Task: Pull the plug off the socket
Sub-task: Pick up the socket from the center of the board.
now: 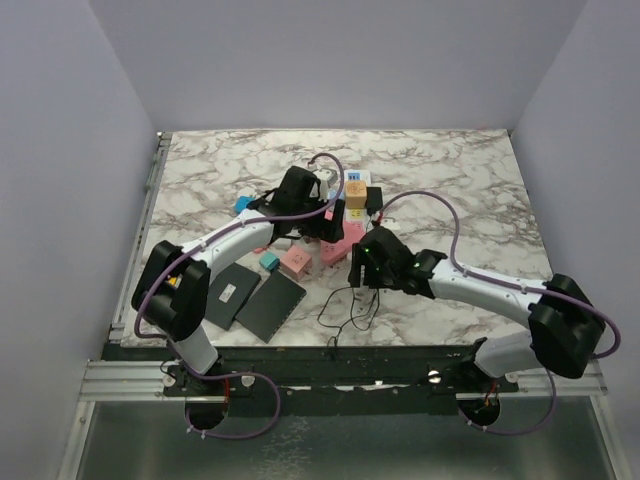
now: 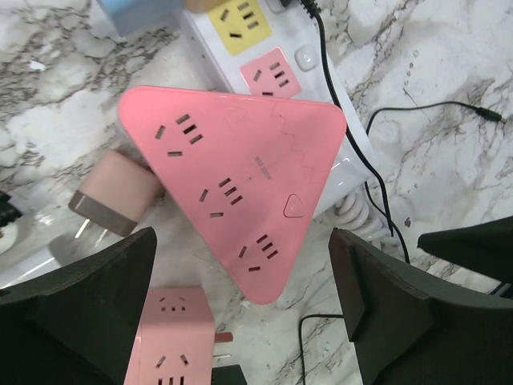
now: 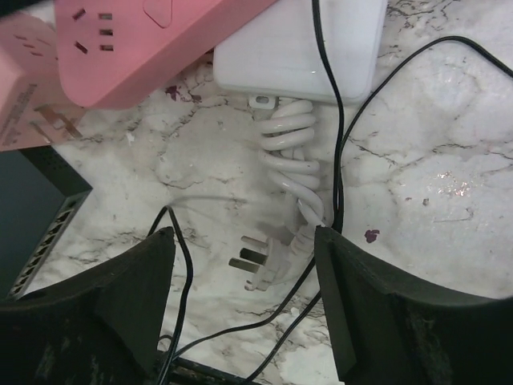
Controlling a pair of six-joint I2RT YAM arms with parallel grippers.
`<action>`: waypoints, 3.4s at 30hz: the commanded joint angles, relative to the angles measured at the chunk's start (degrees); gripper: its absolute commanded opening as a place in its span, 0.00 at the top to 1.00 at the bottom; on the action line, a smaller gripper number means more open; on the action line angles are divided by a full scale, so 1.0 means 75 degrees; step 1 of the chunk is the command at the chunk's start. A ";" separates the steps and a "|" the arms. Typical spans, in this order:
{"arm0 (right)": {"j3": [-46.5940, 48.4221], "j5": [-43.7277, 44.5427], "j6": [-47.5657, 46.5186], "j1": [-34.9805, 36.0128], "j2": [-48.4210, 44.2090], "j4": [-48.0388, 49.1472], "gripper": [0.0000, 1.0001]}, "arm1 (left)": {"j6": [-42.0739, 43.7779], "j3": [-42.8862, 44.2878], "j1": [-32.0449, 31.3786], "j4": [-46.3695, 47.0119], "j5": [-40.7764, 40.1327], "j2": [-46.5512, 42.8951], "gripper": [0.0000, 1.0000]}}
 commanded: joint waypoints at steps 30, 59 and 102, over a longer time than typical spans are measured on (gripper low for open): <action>-0.0297 0.1919 0.0215 0.0433 0.1827 0.0924 0.53 | -0.2462 -0.0773 0.0357 0.1690 -0.0271 -0.0301 0.02; -0.1852 0.1274 0.1478 0.0098 -0.0034 0.2759 1.00 | -0.6277 -0.3567 0.1076 0.6193 0.1199 -0.0897 0.03; -0.1874 0.1213 0.2337 -0.0429 -0.2179 0.2280 1.00 | -0.7101 -0.3998 0.0561 0.6699 0.1088 -0.0219 0.10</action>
